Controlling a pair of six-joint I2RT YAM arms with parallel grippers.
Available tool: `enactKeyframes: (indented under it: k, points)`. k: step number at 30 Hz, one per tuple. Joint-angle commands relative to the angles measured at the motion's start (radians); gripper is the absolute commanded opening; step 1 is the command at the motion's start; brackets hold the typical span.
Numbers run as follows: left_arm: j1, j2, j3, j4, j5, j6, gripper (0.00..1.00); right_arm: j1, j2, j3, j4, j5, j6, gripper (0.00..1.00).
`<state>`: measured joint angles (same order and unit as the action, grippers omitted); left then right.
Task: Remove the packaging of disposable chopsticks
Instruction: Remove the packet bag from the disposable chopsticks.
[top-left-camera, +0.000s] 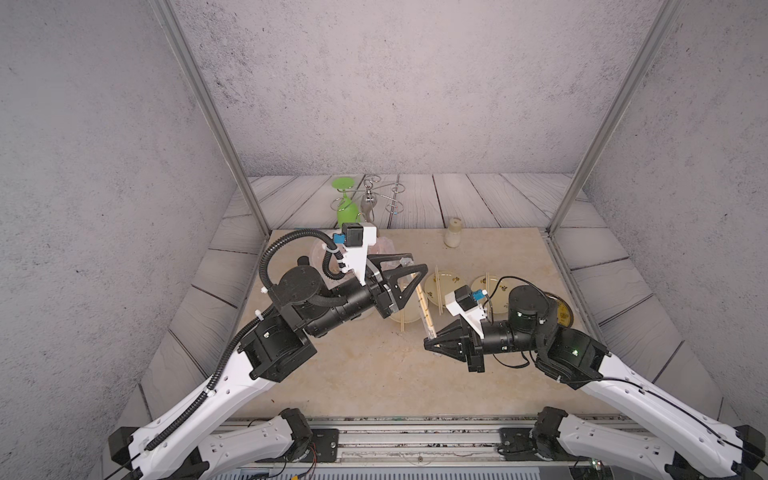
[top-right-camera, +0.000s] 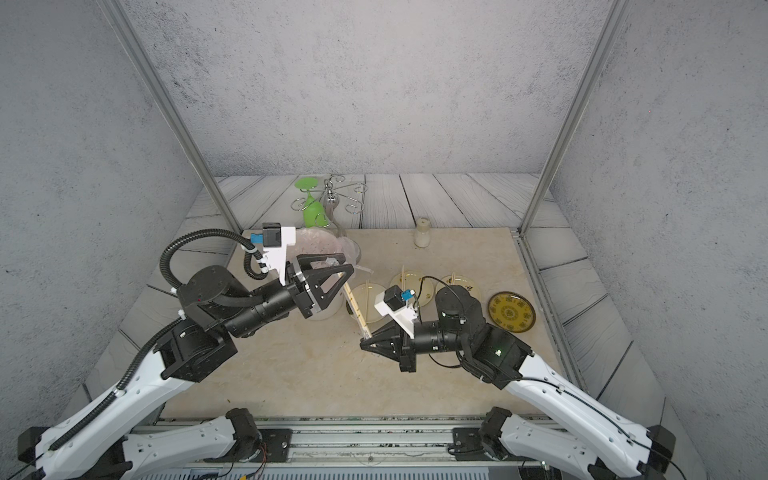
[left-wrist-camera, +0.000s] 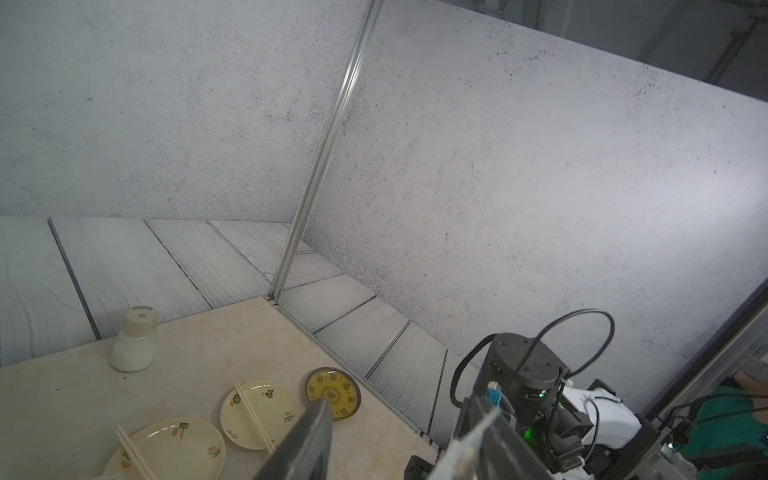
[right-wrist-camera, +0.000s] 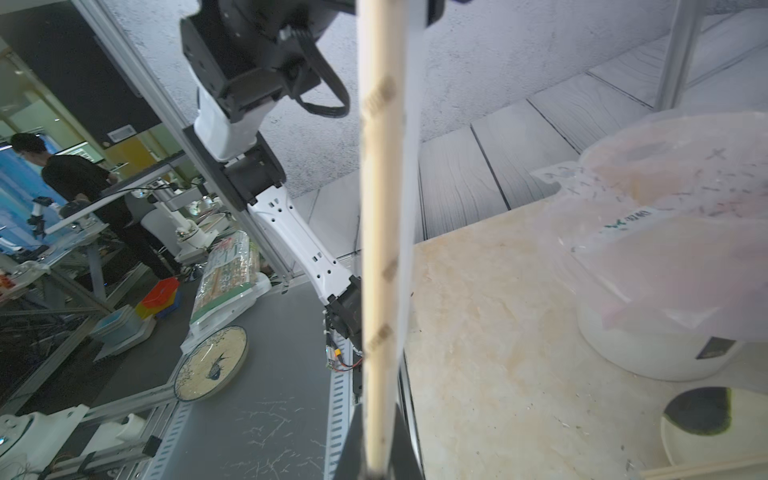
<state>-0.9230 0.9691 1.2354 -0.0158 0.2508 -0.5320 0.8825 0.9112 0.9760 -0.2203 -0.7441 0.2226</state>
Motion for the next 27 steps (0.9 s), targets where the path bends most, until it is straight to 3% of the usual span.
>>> enactKeyframes:
  k: [1,6,11,17,20,24,27]
  points:
    - [0.003,-0.009,0.01,0.057,0.115,0.025,0.49,0.003,0.002,0.011,0.052,-0.094,0.024,0.0]
    - [0.004,-0.021,0.004,0.086,0.179,0.041,0.43,0.003,0.017,0.042,0.037,-0.095,0.027,0.0]
    - [0.003,-0.036,-0.018,0.12,0.186,0.037,0.3,0.003,0.029,0.05,0.055,-0.116,0.047,0.0]
    - [0.003,-0.07,-0.046,0.139,0.146,0.038,0.29,0.003,0.036,0.04,0.102,-0.138,0.092,0.0]
    - [0.003,-0.077,-0.051,0.138,0.134,0.046,0.22,0.003,0.05,0.043,0.105,-0.161,0.102,0.0]
    - [0.003,-0.065,-0.038,0.127,0.139,0.043,0.04,0.003,0.064,0.047,0.115,-0.188,0.112,0.0]
    - [0.004,-0.06,-0.037,0.124,0.129,0.04,0.0,0.004,0.061,0.052,0.109,-0.171,0.114,0.0]
